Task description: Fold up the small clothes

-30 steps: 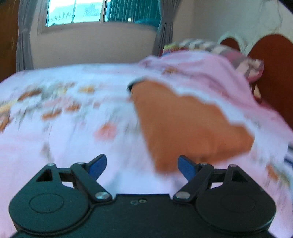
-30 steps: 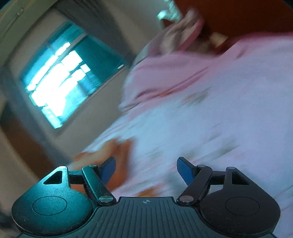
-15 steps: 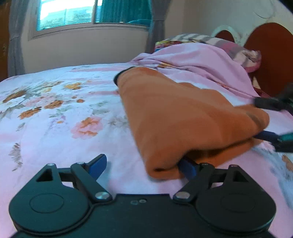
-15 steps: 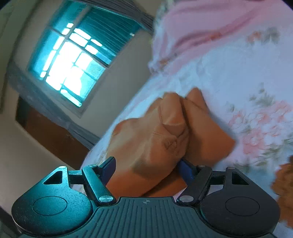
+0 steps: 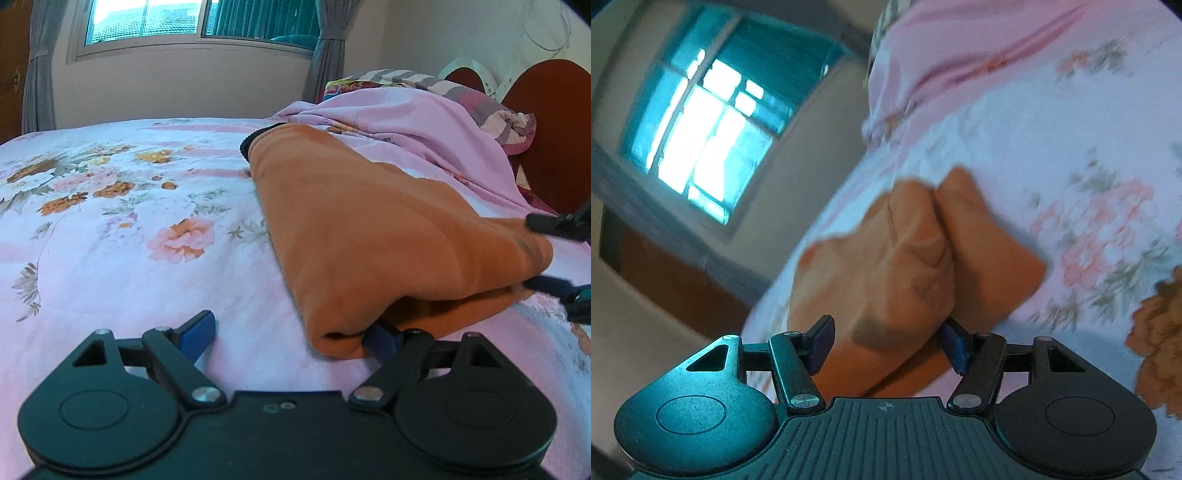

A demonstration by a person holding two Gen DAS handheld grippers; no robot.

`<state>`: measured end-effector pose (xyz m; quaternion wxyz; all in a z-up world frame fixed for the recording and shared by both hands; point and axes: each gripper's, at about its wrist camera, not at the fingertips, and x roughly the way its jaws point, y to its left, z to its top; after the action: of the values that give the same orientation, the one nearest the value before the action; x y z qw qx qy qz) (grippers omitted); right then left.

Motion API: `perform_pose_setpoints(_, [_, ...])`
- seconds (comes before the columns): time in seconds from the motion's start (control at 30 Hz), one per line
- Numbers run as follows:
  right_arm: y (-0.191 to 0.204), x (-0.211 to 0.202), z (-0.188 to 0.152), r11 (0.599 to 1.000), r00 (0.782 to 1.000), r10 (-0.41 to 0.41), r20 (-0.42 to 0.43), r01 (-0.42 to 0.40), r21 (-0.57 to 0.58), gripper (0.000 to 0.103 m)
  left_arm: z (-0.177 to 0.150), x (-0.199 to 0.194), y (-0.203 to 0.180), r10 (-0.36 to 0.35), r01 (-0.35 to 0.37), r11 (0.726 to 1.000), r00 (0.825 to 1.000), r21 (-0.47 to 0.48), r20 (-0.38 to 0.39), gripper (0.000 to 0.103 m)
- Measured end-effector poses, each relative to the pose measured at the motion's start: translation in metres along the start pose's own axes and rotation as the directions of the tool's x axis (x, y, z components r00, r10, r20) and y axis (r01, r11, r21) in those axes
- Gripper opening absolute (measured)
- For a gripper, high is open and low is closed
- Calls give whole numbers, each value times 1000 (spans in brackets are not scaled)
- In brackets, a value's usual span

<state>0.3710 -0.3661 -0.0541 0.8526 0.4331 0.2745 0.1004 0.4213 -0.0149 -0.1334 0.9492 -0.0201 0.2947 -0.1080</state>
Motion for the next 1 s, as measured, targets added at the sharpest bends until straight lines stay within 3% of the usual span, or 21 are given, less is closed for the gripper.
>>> perform_pose_setpoints(0.1, [-4,-14,4,998,998,21,52,-24,58,63,0,1,0,-1,1,1000,1000,0,-3,85])
perform_pose_setpoints(0.27, [-6,-19,0,997,999,34,13,-35,70,63,-2,2,1,3,-3,1000,1000,5,0,86])
perform_pose_setpoints(0.4, [-11,-20,-7,987,997,79,-5,-77,144,63,-3,2,1,2,-2,1000,1000,2,1,86])
perform_pose_setpoints(0.5, [-13,-14,-10,977,993,120,-16,-115,179,63,-3,2,0,6,-6,1000,1000,5,5,86])
perform_pose_setpoints(0.7, [-13,24,-3,980,994,99,-44,-90,179,63,-3,-12,0,-6,6,1000,998,-6,63,85])
perform_pose_setpoints(0.73, [-11,29,0,984,995,87,-45,-78,161,60,-2,-10,1,-1,2,1000,999,-13,51,86])
perform_pose_setpoints(0.77, [-8,33,1,989,997,70,-42,-63,135,25,-1,-5,3,12,-11,1000,1000,-21,25,86])
perform_pose_setpoints(0.8, [-2,40,5,996,998,35,-57,-30,83,18,0,-1,5,29,-29,999,1000,-37,3,86])
perform_pose_setpoints(0.87, [18,48,16,1000,998,15,-63,-16,-21,17,0,3,5,38,-38,998,999,-50,-10,87])
perform_pose_setpoints(1.0, [74,21,44,959,989,150,11,-142,-246,16,-2,1,5,44,-44,998,999,-48,0,87])
